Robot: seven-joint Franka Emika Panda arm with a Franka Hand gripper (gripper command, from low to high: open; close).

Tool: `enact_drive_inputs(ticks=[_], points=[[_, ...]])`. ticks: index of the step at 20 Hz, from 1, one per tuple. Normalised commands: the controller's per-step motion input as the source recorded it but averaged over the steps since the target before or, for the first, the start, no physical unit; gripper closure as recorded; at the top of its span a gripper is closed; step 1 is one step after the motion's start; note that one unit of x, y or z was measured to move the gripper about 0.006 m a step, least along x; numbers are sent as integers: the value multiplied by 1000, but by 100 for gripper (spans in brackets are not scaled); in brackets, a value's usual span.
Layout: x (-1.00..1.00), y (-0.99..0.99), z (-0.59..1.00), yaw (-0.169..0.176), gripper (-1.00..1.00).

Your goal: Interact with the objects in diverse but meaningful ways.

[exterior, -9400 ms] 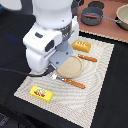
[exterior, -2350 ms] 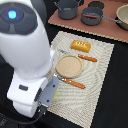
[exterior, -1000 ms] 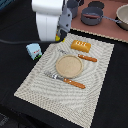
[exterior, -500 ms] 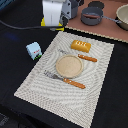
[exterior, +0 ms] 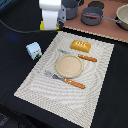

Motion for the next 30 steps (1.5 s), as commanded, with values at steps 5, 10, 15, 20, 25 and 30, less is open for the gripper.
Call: enact_drive_inputs(ticks=[5, 10, 15, 20, 25, 30], points=[[-343, 289, -515, -1, 100], [215, 214, -145, -35, 100], [489, 205, -44, -55, 100], [410, 161, -111, -39, 100], [470, 184, -163, -27, 100], [420, 127, -292, -17, 100]])
